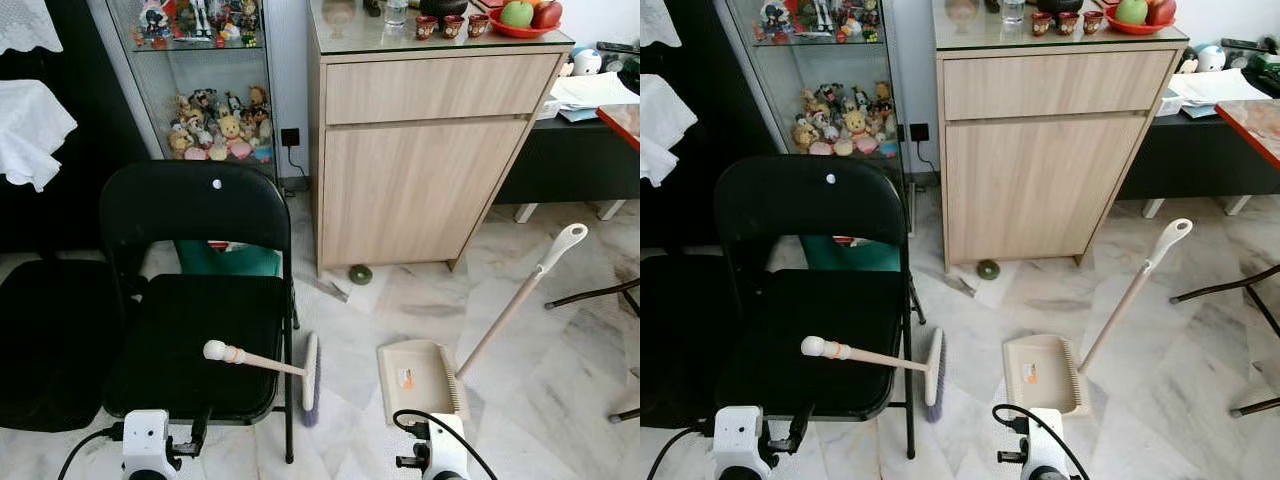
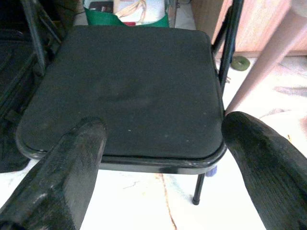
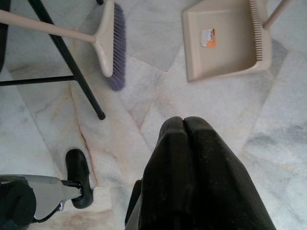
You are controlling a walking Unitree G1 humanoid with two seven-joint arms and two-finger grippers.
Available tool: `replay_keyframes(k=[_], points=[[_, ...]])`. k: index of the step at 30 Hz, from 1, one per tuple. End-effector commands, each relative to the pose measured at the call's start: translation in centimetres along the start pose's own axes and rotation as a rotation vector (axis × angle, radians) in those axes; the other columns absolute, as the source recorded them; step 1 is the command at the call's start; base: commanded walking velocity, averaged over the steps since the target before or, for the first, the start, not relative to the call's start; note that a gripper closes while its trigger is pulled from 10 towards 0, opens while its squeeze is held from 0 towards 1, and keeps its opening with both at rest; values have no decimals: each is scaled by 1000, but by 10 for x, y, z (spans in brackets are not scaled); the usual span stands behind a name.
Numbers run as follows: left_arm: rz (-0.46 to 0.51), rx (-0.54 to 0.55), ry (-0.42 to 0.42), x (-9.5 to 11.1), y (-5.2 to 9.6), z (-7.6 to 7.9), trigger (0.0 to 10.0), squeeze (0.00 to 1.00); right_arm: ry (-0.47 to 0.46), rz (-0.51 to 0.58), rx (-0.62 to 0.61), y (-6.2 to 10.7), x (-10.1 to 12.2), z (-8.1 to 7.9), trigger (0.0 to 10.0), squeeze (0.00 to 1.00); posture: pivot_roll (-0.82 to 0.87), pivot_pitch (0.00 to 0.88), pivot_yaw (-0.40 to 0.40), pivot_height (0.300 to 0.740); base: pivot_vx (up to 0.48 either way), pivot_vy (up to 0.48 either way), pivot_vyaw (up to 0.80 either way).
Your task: Sweep floor
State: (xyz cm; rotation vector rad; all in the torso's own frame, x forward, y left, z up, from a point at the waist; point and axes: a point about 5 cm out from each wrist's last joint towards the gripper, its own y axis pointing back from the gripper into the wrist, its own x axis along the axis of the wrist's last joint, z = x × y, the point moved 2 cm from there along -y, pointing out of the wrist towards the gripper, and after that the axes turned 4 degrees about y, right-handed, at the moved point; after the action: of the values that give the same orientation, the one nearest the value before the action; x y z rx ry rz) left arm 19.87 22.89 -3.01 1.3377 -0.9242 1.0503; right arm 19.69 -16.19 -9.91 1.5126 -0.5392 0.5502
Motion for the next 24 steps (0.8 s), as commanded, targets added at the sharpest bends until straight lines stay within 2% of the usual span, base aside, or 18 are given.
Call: replay_keyframes(k=[1,13,17,21,24], points=[[-26,4,1,-5,3,-1,10000,0,5,-13,-5,1,-3,3,10000,0,81,93,-17,740,0,0,0],[-29,18,9,-3,-1,-1,10000,0,9,-14,-3,1,-3,3,10000,0,79,89,-18,740,0,0,0],[2,33,63,6,-8,-2,10000,0,9,-14,-2,1,-3,3,10000,0,78,87,-20,740,0,0,0],[-11,-11,-13,6,-9,4,10000,0,12,-14,-1,1,-3,3,10000,0,78,83,-19,740,0,-120,0],[-15,2,11,4,-8,3,10000,0,11,-14,-1,1,-3,3,10000,0,77,83,-18,740,0,-410,0]])
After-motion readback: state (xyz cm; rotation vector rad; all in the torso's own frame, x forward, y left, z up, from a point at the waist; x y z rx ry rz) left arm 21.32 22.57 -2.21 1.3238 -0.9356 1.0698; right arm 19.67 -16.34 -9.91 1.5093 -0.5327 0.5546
